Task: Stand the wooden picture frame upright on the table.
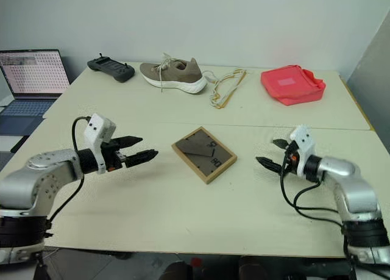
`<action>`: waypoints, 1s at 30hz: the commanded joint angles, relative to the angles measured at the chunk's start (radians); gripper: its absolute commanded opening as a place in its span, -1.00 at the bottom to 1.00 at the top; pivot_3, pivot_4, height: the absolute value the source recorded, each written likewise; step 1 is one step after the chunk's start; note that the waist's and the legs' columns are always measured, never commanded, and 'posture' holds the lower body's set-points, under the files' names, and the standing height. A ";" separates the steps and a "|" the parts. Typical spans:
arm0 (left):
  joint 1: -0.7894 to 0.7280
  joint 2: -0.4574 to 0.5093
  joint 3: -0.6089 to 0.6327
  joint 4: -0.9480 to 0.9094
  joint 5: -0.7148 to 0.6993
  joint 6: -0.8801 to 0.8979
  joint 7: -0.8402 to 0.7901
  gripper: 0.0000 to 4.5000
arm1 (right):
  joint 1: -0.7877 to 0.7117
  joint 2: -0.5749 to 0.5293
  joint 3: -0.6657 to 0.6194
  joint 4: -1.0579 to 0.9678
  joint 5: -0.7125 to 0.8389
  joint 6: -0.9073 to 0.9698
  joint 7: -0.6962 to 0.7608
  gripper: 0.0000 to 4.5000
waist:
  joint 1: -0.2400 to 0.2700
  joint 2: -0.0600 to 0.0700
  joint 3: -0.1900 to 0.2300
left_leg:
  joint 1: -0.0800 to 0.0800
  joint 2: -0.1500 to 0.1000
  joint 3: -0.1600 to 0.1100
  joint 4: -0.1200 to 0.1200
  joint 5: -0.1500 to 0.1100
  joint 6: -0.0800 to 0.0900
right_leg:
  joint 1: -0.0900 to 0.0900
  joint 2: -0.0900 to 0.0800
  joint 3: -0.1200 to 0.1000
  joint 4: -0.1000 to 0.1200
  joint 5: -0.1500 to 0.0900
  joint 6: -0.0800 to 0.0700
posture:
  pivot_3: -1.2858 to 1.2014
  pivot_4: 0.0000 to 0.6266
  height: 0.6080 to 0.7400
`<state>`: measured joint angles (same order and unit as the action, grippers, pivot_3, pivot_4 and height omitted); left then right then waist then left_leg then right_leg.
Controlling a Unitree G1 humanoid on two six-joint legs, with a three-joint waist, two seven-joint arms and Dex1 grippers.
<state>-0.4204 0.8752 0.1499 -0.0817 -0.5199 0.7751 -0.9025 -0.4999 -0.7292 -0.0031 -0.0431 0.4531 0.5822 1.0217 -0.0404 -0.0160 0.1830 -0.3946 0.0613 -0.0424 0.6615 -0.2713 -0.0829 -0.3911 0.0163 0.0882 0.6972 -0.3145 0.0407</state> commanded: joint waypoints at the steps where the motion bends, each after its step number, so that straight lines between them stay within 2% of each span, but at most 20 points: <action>1: -0.025 0.027 -0.005 0.005 0.021 -0.037 -0.033 1.00 | -0.093 -0.015 0.030 0.071 -0.002 -0.004 0.089 0.99 | 0.001 0.000 0.000 | 0.000 0.000 0.000 0.001 0.000 0.000 | 0.000 0.000 0.000 0.000 0.000 0.000 | 0.03 -0.52 1.00; 5: -0.027 0.018 0.004 -0.002 0.035 -0.038 -0.008 1.00 | -0.182 0.009 0.066 0.204 -0.081 -0.092 0.085 0.99 | 0.003 -0.002 0.001 | -0.001 0.000 0.000 0.001 0.000 0.000 | 0.000 0.000 0.000 0.000 0.000 0.000 | 0.03 -0.52 1.00; 8: -0.002 -0.029 0.045 -0.017 0.020 -0.023 0.049 1.00 | -0.245 0.055 0.092 0.334 -0.162 -0.176 0.023 0.99 | 0.001 -0.002 0.001 | -0.002 0.000 0.000 0.001 0.000 0.000 | -0.002 -0.001 0.000 0.000 0.000 0.000 | 0.03 -0.52 1.00; 11: 0.047 -0.086 0.073 -0.064 0.021 0.015 0.144 0.77 | -0.278 0.113 0.107 0.412 -0.197 -0.236 0.015 1.00 | 0.000 -0.002 0.001 | -0.003 0.000 0.001 0.001 0.000 0.000 | -0.004 -0.001 0.000 0.001 0.000 0.000 | 0.03 -0.52 1.00; 12: 0.070 -0.110 0.083 -0.091 0.018 0.028 0.180 0.67 | -0.292 0.135 0.116 0.444 -0.211 -0.256 0.007 0.83 | 0.000 -0.002 0.001 | -0.003 0.001 0.001 0.001 0.000 0.000 | -0.004 -0.001 0.000 0.001 0.000 0.000 | 0.03 -0.52 1.00; 13: 0.098 -0.130 0.088 -0.122 0.017 0.037 0.208 0.59 | -0.310 0.161 0.125 0.487 -0.236 -0.282 -0.019 0.80 | -0.002 -0.002 0.001 | -0.004 0.001 0.001 0.001 0.000 0.000 | -0.005 -0.001 0.000 0.001 0.000 0.000 | 0.03 -0.52 1.00; 15: 0.127 -0.155 0.090 -0.160 0.024 0.048 0.246 0.40 | -0.336 0.191 0.130 0.551 -0.272 -0.322 -0.053 0.56 | -0.009 -0.002 0.001 | -0.005 0.001 0.003 0.001 0.000 0.000 | -0.006 -0.001 0.003 0.002 0.000 0.000 | 0.03 -0.52 1.00; 17: 0.150 -0.227 0.078 -0.194 0.050 0.056 0.343 0.15 | -0.388 0.250 0.137 0.672 -0.316 -0.384 -0.123 0.29 | -0.012 -0.002 0.001 | -0.005 0.001 0.003 0.001 0.000 0.000 | -0.008 -0.002 0.002 0.003 0.000 0.000 | 0.03 -0.52 1.00; 23: 0.147 -0.407 0.005 -0.190 0.125 0.030 0.530 -0.37 | -0.485 0.386 0.142 0.950 -0.413 -0.564 -0.284 -0.29 | -0.012 -0.002 0.001 | -0.004 0.001 0.004 0.002 0.000 0.000 | -0.007 -0.002 0.003 0.005 0.001 0.000 | 0.03 -0.52 1.00; 29: 0.130 -0.479 -0.060 -0.164 0.176 0.007 0.586 -0.95 | -0.503 0.472 0.141 1.021 -0.431 -0.617 -0.285 -0.91 | -0.016 -0.003 0.001 | -0.004 0.001 0.005 0.002 0.000 -0.001 | -0.008 -0.002 0.004 0.006 0.001 0.000 | 0.03 -0.52 1.00; 30: 0.119 -0.487 -0.070 -0.150 0.187 0.009 0.596 -1.00 | -0.495 0.482 0.144 1.009 -0.430 -0.611 -0.267 -0.99 | -0.016 -0.003 0.001 | -0.004 0.001 0.005 0.002 0.001 -0.001 | -0.009 -0.002 0.005 0.006 0.001 0.000 | 0.03 -0.52 1.00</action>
<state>-0.2744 0.3936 0.0884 -0.2324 -0.3560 0.8028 -0.3283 -0.9754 -0.2523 0.1490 0.9969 0.0207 -0.0089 0.7280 -0.0561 -0.0185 0.1841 -0.3991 0.0622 -0.0370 0.6631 -0.2700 -0.0851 -0.4000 0.0142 0.0930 0.7040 -0.3138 0.0404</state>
